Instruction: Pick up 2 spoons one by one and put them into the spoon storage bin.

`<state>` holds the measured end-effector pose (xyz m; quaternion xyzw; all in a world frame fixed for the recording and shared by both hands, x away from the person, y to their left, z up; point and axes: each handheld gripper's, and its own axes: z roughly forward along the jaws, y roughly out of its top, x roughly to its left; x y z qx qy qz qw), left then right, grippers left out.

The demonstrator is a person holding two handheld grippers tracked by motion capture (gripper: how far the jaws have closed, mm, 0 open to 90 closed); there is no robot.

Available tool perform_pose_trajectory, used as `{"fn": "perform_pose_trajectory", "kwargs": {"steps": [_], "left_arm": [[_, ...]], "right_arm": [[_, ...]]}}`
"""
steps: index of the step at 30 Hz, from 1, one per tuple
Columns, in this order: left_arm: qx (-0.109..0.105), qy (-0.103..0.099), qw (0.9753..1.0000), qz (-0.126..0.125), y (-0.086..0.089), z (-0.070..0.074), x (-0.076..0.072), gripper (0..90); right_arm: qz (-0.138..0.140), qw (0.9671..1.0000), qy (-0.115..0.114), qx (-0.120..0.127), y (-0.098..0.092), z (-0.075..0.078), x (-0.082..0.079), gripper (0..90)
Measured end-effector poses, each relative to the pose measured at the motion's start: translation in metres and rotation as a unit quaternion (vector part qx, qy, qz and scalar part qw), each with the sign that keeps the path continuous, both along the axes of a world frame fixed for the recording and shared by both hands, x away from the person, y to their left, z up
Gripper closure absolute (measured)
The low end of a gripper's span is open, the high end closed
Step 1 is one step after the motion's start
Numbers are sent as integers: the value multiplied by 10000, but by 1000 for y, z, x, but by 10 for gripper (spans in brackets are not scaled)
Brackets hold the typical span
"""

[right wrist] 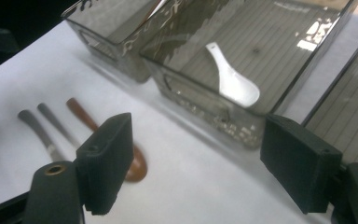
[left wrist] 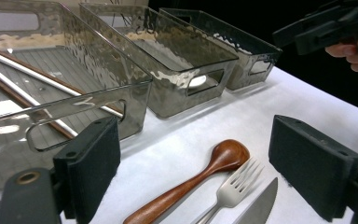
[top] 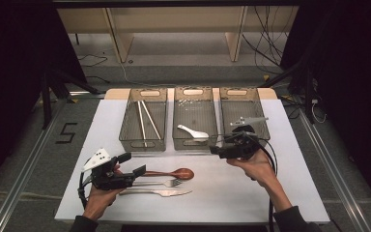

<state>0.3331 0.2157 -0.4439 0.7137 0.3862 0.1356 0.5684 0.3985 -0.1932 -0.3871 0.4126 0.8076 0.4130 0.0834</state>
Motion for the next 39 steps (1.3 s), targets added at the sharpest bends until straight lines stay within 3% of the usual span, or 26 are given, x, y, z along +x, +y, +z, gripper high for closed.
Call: {"fn": "perform_pose_trajectory", "kwargs": {"steps": [6,12,18,19,20,21,22,23,25,26,28,29,30,31,32,33,34,35,36,37,38,39], "left_arm": [[417,108,9990,-127,-7,4,5,164],[861,279,9955,-278,-14,9,14,164],[1289,378,9898,-479,-20,12,25,167],[1289,378,9898,-479,-20,12,25,169],[1476,386,9870,-510,-23,13,28,170],[1476,386,9870,-510,-23,13,28,172],[1629,418,9839,-604,-26,15,32,177],[1629,418,9839,-604,-26,15,32,180],[1964,479,9764,-760,-32,17,38,192],[1964,479,9764,-760,-32,17,38,197],[2193,545,9703,-868,-38,16,42,209],[2458,644,9617,-1026,-44,14,46,215],[2589,689,9572,-1096,-47,13,48,221],[2589,689,9572,-1096,-47,13,48,226],[2867,783,9471,-1211,-53,10,52,235],[3013,827,9412,-1283,-56,7,54,242],[3129,846,9367,-1323,-59,5,56,246],[3129,846,9367,-1323,-59,5,56,254],[3366,911,9262,-1433,-63,3,59,260],[3366,911,9262,-1433,-63,3,59,261],[3439,946,9230,-1446,-66,2,60,262],[3580,950,9169,-1488,-69,1,62,262]], "right_arm": [[-88,9996,-114,224,-18,-10,-22,238],[-210,9989,-208,376,-29,-17,-36,200],[-227,9973,-283,631,-38,-24,-52,160],[-227,9973,-283,631,-38,-24,-52,160],[-198,9976,-285,595,-38,-25,-56,160],[-199,9978,-296,553,-38,-26,-58,160],[-186,9979,-289,541,-39,-27,-59,161],[-186,9979,-289,541,-39,-27,-59,161],[-180,9983,-267,490,-39,-29,-64,161],[-159,9983,-262,489,-39,-30,-65,161],[-149,9984,-238,495,-40,-32,-67,162],[-145,9984,-238,495,-41,-33,-68,162],[-132,9985,-219,491,-41,-33,-69,163],[-132,9985,-219,491,-41,-33,-69,163],[-136,9987,-218,451,-42,-34,-70,164],[-137,9987,-197,450,-42,-35,-71,164],[-143,9987,-168,461,-42,-35,-71,164],[-136,9988,-170,448,-43,-36,-72,164],[-130,9988,-172,435,-43,-36,-72,164],[-130,9988,-172,435,-43,-36,-72,164],[-137,9988,-137,439,-43,-37,-73,164],[-137,9988,-137,439,-43,-37,-73,164]]}}
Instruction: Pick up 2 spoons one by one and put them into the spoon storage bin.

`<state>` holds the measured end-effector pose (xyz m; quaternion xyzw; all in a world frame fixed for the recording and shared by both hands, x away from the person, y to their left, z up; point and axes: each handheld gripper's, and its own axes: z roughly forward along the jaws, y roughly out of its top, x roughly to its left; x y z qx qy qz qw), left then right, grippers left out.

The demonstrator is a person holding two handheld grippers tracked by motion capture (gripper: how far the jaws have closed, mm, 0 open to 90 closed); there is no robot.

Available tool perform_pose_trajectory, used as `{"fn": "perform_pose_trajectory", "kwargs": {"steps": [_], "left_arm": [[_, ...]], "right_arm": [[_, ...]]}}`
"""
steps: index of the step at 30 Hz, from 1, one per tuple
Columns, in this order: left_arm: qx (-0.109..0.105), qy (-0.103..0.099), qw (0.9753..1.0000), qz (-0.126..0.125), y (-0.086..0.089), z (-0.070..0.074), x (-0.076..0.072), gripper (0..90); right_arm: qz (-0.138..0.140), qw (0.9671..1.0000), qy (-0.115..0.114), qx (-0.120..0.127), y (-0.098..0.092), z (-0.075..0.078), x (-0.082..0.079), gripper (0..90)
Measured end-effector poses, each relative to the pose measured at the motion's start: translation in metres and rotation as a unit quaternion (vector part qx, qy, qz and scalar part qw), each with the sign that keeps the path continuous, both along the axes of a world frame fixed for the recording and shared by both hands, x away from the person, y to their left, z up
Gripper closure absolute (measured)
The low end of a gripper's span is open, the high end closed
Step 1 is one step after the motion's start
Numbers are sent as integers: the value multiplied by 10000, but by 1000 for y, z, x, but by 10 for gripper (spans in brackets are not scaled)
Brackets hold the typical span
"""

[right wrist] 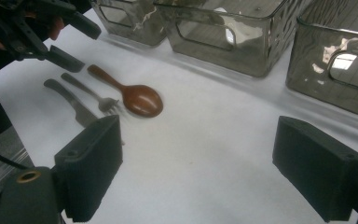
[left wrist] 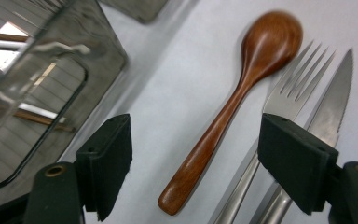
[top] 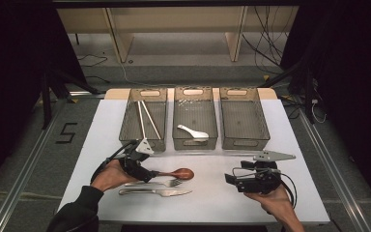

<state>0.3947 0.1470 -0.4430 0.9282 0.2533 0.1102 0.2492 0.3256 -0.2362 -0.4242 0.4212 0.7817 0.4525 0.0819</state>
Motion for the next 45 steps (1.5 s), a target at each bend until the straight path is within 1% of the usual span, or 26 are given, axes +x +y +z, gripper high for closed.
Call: {"fn": "perform_pose_trajectory", "kwargs": {"steps": [2,6,7,8,9,10,12,13,14,16,17,18,20,23,24,27,28,29,30,33,35,38,39,40,41,45], "left_arm": [[293,33,9995,-130,-3,-1,3,277],[585,224,9974,-345,-11,-5,8,344],[723,242,9960,-466,-13,-5,9,360],[723,242,9960,-466,-13,-5,9,376],[794,271,9951,-529,-16,-6,10,392],[794,271,9951,-529,-16,-6,10,405],[884,343,9936,-607,-17,-7,13,433],[884,343,9936,-607,-17,-7,13,446],[948,360,9929,-626,-17,-9,14,457],[954,386,9927,-630,-17,-10,14,476],[1019,429,9913,-707,-17,-11,15,484],[1019,429,9913,-707,-17,-11,15,496],[1058,515,9898,-803,-18,-12,16,517],[1093,557,9889,-836,-19,-14,17,558],[1161,607,9871,-920,-20,-14,18,566],[1167,644,9865,-951,-21,-15,17,608],[1216,674,9852,-999,-22,-15,18,608],[1282,726,9839,-1009,-24,-18,18,636],[1282,726,9839,-1009,-24,-18,18,644],[1323,823,9819,-1072,-26,-18,19,676],[1344,811,9815,-1096,-27,-18,19,692],[1416,852,9790,-1196,-29,-17,19,717],[1457,865,9778,-1234,-30,-17,19,747],[1465,854,9777,-1242,-30,-17,18,747],[1482,853,9767,-1297,-31,-17,19,754],[1510,825,9757,-1358,-31,-17,19,764]], "right_arm": [[17,10000,4,-15,0,0,-2,164],[29,10000,-7,10,-1,-1,-4,164],[34,10000,13,15,-1,-1,-4,164],[34,10000,13,15,-1,-1,-4,164],[48,10000,15,16,-1,-2,-5,165],[48,10000,23,19,-1,-2,-5,165],[49,10000,30,28,0,-2,-5,166],[51,10000,27,16,0,-2,-5,166],[58,10000,25,10,0,-2,-5,167],[62,10000,38,9,0,-3,-5,167],[62,10000,38,5,0,-3,-5,168],[62,10000,38,5,0,-3,-5,168],[58,10000,42,7,0,-4,-4,170],[48,10000,57,4,1,-4,-4,171],[49,10000,64,-1,1,-4,-4,172],[52,10000,60,-5,0,-5,-4,173],[52,10000,60,-5,0,-5,-4,173],[42,10000,52,-3,0,-5,-3,175],[46,10000,54,-9,0,-5,-3,176],[32,10000,56,-7,0,-4,-4,179],[25,10000,50,-11,-1,-4,-4,180],[24,10000,46,-10,-1,-4,-4,181],[14,10000,42,-17,-1,-4,-4,183],[14,10000,42,-17,-1,-4,-4,183],[15,10000,38,-1,-1,-4,-4,184],[-14,10000,50,6,-1,-4,-4,187]]}}
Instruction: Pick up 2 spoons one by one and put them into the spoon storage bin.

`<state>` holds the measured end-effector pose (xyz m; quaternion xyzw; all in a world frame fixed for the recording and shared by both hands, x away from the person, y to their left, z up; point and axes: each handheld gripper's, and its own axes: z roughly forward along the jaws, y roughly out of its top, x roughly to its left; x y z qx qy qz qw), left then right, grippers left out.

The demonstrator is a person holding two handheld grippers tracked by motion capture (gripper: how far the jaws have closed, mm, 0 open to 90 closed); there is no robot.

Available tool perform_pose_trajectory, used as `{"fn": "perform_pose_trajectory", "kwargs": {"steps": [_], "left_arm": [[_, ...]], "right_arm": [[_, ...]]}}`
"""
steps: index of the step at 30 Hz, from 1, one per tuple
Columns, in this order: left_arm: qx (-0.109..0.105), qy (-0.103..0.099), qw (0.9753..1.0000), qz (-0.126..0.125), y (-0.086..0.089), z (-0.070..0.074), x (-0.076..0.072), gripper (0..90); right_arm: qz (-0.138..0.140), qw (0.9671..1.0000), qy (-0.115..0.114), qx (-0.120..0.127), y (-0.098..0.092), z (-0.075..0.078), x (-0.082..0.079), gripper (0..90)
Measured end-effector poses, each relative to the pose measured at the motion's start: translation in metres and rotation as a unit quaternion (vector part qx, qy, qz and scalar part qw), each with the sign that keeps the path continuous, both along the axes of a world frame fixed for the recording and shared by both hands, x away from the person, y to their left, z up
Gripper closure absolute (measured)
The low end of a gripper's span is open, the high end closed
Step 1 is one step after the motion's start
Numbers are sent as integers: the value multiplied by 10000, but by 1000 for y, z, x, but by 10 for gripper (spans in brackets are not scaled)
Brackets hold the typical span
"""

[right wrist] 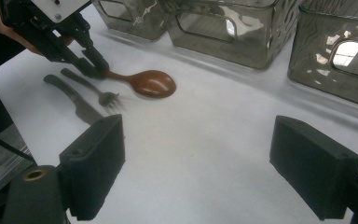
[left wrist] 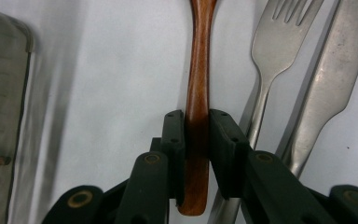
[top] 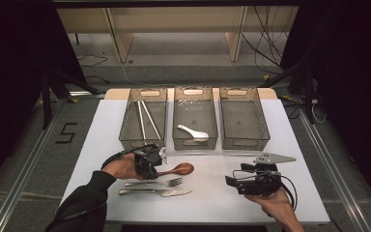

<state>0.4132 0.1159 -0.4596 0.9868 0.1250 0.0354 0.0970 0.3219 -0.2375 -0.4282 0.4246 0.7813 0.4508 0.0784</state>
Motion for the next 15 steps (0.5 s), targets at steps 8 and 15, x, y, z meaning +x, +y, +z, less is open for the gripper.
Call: {"fn": "perform_pose_trajectory", "kwargs": {"steps": [8,15], "left_arm": [[-70,-70,9999,-31,1,4,-3,771],[-280,-222,9993,116,6,17,-6,772]], "right_arm": [[-16,10000,4,1,0,0,0,189],[-13,10000,8,-6,0,0,0,190]]}}
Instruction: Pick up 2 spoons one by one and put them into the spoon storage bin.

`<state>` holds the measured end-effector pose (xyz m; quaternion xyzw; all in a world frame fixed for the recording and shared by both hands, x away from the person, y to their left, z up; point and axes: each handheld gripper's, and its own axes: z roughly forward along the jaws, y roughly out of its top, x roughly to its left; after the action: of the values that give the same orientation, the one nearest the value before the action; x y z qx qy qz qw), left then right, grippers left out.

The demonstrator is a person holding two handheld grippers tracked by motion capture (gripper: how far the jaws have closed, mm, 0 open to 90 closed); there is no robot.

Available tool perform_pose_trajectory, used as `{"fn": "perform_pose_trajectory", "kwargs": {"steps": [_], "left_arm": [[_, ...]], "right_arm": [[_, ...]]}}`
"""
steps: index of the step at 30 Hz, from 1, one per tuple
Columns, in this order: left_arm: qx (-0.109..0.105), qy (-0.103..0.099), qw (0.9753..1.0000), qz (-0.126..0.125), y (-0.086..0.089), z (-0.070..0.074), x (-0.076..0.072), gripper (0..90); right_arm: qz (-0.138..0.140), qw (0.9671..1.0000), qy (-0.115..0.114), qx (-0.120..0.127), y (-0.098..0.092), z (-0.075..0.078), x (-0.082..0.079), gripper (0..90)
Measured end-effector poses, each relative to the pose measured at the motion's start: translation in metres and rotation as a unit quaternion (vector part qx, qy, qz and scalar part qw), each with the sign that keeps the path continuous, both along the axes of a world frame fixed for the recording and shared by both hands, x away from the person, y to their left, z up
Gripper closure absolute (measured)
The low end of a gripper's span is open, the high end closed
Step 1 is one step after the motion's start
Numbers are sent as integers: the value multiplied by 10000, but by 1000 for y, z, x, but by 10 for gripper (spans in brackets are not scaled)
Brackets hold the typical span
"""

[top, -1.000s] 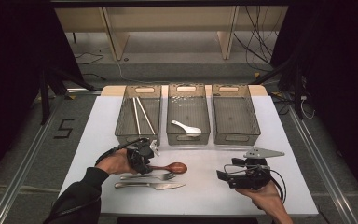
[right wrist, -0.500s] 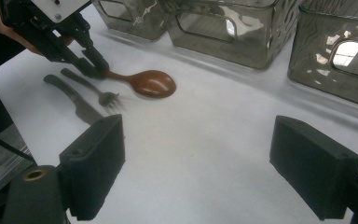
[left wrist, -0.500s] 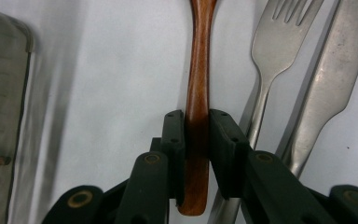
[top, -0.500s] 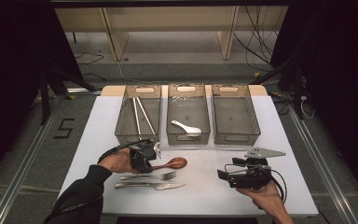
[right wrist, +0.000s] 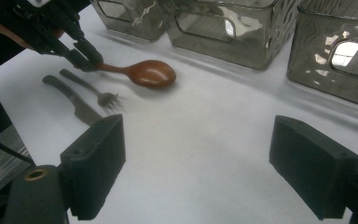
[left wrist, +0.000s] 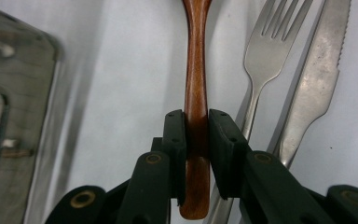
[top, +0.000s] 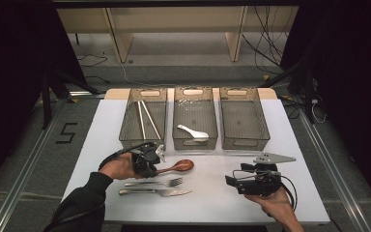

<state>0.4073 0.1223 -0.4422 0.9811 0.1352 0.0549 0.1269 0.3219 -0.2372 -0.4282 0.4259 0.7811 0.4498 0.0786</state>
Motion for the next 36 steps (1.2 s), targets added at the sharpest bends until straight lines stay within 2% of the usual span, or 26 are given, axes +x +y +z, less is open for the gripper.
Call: {"fn": "perform_pose_trajectory", "kwargs": {"steps": [2,6,7,9,15,16,17,18,19,20,21,22,23,26,27,30,32,35,36], "left_arm": [[-109,-34,9999,96,1,3,-1,772],[-246,-83,9996,99,2,9,-1,772],[-400,-119,9989,211,2,11,-3,772],[-450,-123,9988,180,3,15,-4,772],[-883,-107,9957,269,2,28,-9,772],[-883,-107,9957,269,2,28,-9,772],[-1043,-128,9939,345,2,32,-8,772],[-1043,-128,9939,345,2,32,-8,772],[-1207,-138,9916,438,1,37,-7,772],[-1207,-138,9916,438,1,37,-7,772],[-1393,-122,9885,570,1,40,-4,772],[-1393,-122,9885,570,1,40,-4,772],[-1560,-128,9850,731,0,43,-1,772],[-1536,-165,9848,788,-2,45,2,772],[-1574,-205,9834,883,-4,47,5,772],[-1593,-228,9826,929,-6,49,9,772],[-1667,-244,9799,1068,-9,51,15,772],[-1722,-296,9775,1186,-12,54,22,772],[-1722,-296,9775,1186,-12,54,22,772]], "right_arm": [[4,10000,-9,-10,0,0,0,190],[-2,10000,-3,-3,0,0,0,190],[-11,10000,-1,3,0,0,0,190],[-14,10000,-1,-2,0,0,0,190],[-20,10000,-7,8,-1,0,0,190],[-23,10000,-11,14,0,0,0,190],[-20,10000,-17,12,0,0,0,190],[-20,10000,-17,12,0,0,0,190],[-20,10000,-25,19,0,0,0,190],[-21,10000,-28,18,0,0,0,190],[-18,10000,-48,22,-1,0,0,190],[-22,10000,-28,23,-1,1,0,190],[-21,10000,-37,25,-1,1,0,190],[-27,10000,-33,33,-1,1,-1,190],[-25,10000,-31,36,-1,1,-1,190],[-9,10000,-53,33,0,1,-1,190],[-6,10000,-46,36,0,1,-1,190],[-4,10000,-44,44,0,1,-2,190],[-4,10000,-44,44,0,1,-2,190]]}}
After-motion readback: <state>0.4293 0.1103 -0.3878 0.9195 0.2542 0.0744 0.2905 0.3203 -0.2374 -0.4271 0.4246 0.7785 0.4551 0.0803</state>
